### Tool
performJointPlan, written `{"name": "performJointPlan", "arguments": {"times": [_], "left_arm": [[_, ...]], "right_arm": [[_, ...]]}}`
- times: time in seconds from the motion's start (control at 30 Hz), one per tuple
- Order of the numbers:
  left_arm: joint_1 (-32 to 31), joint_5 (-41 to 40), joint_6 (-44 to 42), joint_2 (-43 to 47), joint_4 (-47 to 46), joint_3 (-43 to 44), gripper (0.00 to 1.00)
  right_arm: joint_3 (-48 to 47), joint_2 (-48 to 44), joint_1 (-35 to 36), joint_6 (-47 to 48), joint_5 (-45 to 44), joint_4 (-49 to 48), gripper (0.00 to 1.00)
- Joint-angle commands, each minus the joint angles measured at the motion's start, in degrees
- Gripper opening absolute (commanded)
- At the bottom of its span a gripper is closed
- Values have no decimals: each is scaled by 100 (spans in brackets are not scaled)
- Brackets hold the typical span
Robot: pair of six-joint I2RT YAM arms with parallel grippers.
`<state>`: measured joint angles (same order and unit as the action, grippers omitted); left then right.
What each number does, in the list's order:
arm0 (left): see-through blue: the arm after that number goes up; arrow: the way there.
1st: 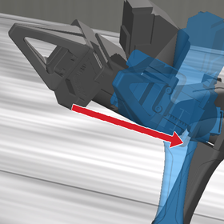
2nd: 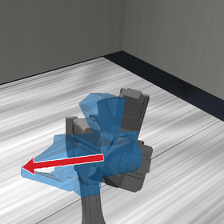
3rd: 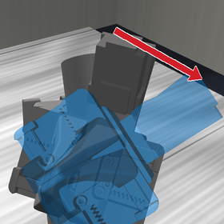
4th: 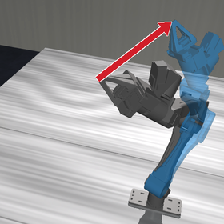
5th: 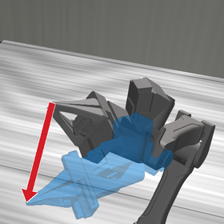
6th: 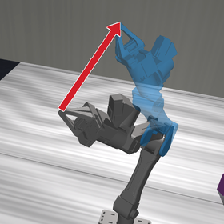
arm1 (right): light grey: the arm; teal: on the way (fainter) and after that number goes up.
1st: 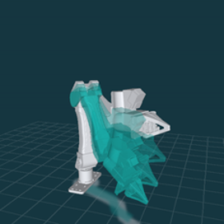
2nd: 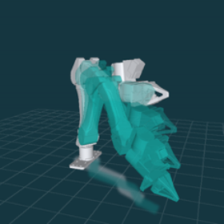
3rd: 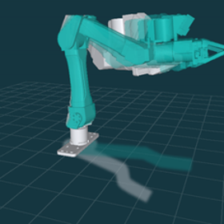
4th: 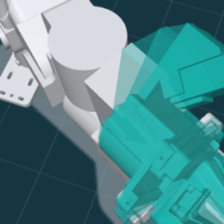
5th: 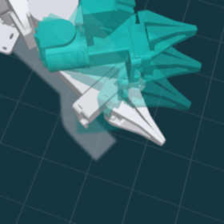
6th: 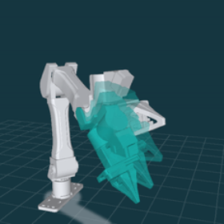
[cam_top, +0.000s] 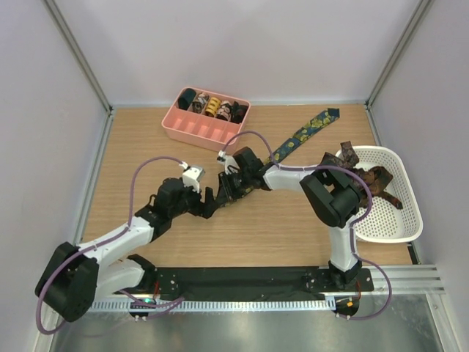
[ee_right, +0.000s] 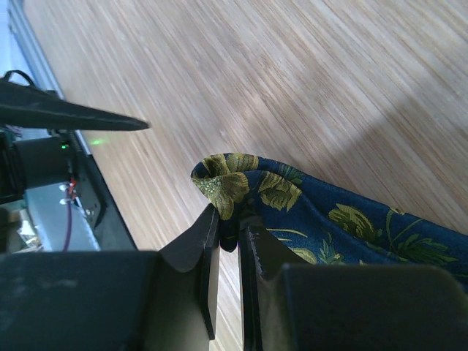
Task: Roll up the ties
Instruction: Roll the tie
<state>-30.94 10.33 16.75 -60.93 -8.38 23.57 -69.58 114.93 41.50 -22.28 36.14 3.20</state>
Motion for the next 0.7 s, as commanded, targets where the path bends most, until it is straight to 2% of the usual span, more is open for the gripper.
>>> {"name": "performJointPlan", "arguments": {"times": [0.0,0.27,0.67], "left_arm": [[-70,242,-892,-410,-612,401,79],[-158,268,-1446,-1272,-568,833,79],[-167,1217,-2141,-2353,-85,1598,73]], "right_arm": [[111,-261,-141,-311,481,-522,16],[410,-322,-397,-584,877,-962,16],[665,-375,-809,-839,1307,-1251,15]]}}
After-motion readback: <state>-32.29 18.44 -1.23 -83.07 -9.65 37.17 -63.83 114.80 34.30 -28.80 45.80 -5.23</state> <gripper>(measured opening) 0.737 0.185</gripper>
